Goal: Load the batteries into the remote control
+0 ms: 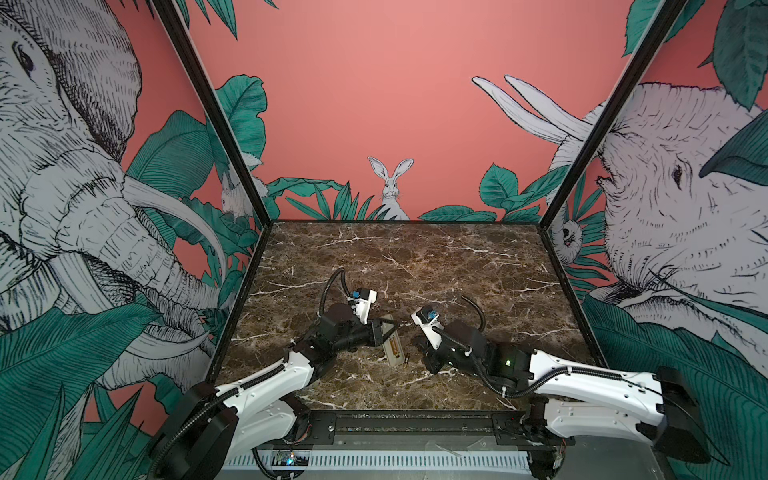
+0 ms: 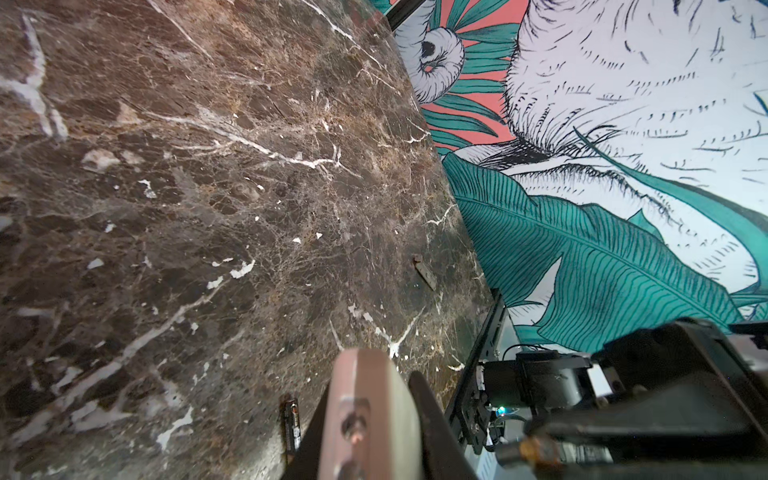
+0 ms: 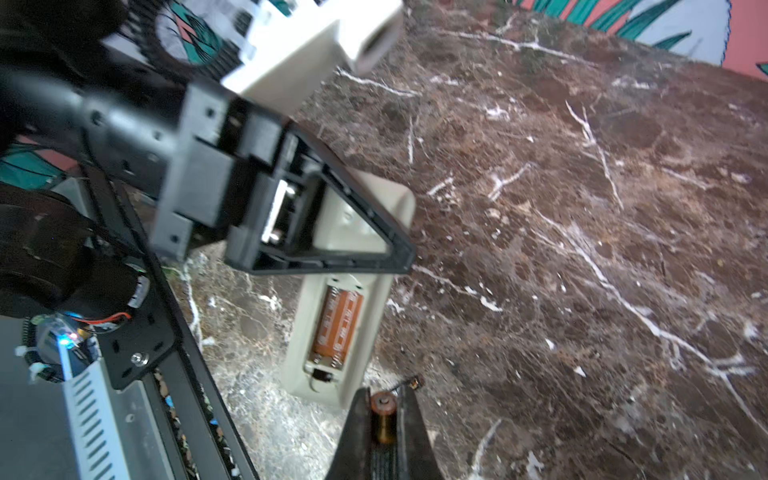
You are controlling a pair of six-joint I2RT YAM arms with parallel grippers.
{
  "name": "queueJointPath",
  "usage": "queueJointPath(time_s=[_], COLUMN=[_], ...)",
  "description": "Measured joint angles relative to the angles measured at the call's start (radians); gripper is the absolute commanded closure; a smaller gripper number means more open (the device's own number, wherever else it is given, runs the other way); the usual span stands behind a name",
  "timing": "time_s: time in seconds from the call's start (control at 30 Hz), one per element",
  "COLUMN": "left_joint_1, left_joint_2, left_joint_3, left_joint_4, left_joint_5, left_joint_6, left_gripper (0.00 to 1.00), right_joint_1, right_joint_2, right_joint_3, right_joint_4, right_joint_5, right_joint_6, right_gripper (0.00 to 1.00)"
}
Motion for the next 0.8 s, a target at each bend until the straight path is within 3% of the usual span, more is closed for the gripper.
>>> queueJointPath(time_s=[0.27, 0.8], left_joint_1=[-0.008, -0.011], left_joint_2=[0.0, 0.003], left_joint_3=[0.007, 0.021], left_joint_4=[0.003, 0.043], left_joint_5=[0.02, 0.062], left_joint_6=[-0.069, -0.155], left_gripper=[1.0, 1.0], right_joint_1=[0.019, 0.024], right_joint_2=[0.037, 0.088], right_joint_3=[-0.022, -0.044], right_joint_4=[0.184, 0.301], right_joint_5=[0.025, 0.053], right_joint_6=[-0.036, -0.068], right_gripper=[1.0, 1.0])
